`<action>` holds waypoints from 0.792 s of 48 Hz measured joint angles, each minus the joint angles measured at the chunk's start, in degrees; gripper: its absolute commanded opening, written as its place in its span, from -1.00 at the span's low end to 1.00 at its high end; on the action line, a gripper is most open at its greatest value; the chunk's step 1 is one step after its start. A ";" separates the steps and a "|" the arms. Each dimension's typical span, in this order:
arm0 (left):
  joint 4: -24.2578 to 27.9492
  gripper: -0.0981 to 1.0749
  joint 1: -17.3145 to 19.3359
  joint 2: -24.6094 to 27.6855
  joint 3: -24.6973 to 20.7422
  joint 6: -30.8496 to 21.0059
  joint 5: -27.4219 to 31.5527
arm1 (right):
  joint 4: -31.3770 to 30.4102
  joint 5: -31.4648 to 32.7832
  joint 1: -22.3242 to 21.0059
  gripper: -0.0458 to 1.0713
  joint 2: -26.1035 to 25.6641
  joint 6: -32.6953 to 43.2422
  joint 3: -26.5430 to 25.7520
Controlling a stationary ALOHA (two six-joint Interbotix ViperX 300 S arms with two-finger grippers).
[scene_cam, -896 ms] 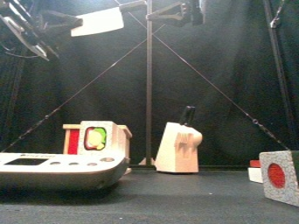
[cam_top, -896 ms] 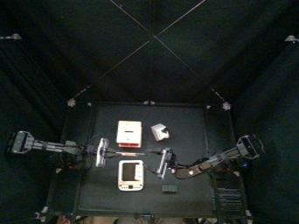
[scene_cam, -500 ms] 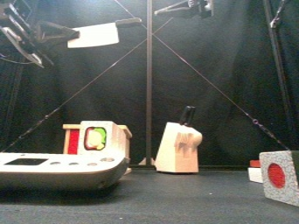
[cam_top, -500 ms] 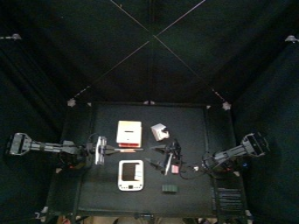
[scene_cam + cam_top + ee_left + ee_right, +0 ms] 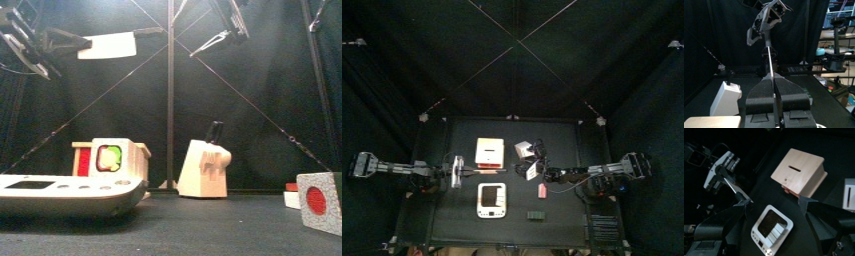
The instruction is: Reorient grip
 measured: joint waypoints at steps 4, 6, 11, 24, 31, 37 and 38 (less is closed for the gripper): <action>0.00 -0.43 0.09 0.09 -0.09 0.00 0.00 | 7.56 2.20 -1.76 0.93 0.00 -8.96 -2.20; 0.00 -0.43 0.09 0.00 -0.09 0.00 0.00 | 11.78 3.96 -2.81 0.93 0.00 -14.24 -3.34; 0.00 -0.43 0.09 0.00 -0.09 0.00 0.00 | 21.09 8.96 -5.45 0.93 1.58 -25.31 -6.59; 0.00 -0.43 0.00 0.00 0.00 -0.18 1.32 | 37.18 10.20 -7.47 0.93 7.82 -51.15 -12.39; 0.00 -0.43 -0.26 0.00 0.00 -0.26 5.63 | 42.80 5.45 -7.21 0.93 8.96 -62.40 -12.66; 0.00 -0.43 -0.62 0.00 -0.09 -0.18 8.70 | 43.95 0.88 -6.94 0.93 8.88 -66.45 -11.51; 0.00 -0.43 -0.62 0.00 -0.18 -0.18 9.14 | 43.86 0.18 -6.86 0.93 8.88 -66.88 -10.99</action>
